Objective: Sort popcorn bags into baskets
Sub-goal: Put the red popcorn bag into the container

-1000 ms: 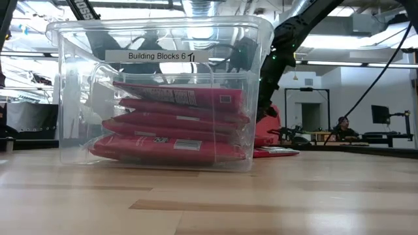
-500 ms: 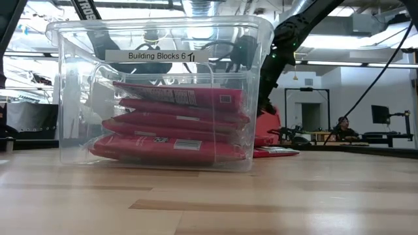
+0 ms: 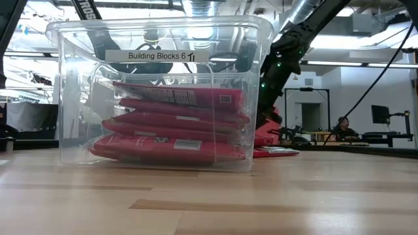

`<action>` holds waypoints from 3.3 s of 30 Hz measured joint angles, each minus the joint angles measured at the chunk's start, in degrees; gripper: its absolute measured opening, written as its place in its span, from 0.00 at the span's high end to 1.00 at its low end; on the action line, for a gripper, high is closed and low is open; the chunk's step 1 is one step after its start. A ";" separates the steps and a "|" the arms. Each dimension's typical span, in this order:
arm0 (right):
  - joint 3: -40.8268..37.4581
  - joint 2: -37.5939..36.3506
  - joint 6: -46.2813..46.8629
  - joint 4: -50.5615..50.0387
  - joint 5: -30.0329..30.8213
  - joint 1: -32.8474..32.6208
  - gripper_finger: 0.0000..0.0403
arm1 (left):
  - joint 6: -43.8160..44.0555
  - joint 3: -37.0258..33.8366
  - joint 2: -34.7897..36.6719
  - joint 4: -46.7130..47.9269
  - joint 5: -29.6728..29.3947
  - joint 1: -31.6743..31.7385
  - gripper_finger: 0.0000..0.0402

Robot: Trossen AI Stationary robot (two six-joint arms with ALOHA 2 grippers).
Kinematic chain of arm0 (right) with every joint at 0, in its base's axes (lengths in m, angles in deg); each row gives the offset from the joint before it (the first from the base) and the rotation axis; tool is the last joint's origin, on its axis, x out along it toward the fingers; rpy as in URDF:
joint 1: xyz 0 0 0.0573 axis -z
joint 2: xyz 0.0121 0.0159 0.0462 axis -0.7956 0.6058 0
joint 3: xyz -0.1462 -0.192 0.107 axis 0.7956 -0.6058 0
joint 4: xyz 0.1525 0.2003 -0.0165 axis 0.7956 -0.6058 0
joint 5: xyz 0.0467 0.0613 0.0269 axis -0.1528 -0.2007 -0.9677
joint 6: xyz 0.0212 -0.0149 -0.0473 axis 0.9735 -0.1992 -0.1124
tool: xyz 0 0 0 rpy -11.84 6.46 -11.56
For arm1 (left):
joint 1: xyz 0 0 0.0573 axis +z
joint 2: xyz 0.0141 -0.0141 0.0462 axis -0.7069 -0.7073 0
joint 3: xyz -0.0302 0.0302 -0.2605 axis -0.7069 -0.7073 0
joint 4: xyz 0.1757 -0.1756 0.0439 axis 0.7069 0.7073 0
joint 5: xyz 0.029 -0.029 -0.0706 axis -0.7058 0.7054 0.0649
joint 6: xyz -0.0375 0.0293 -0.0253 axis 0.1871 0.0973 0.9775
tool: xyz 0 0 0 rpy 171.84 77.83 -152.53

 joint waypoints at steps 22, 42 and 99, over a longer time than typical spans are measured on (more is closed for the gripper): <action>3.54 1.98 -5.18 -3.82 1.71 -0.62 0.96 | -0.47 0.00 0.02 0.30 0.26 -0.90 0.43; 9.18 12.06 -7.10 0.49 -3.95 -3.07 0.94 | -4.98 0.03 0.51 1.28 11.69 0.14 0.49; 9.06 8.46 -12.83 -3.95 -3.51 -8.19 0.98 | -20.02 5.75 -4.63 14.04 9.50 1.61 0.25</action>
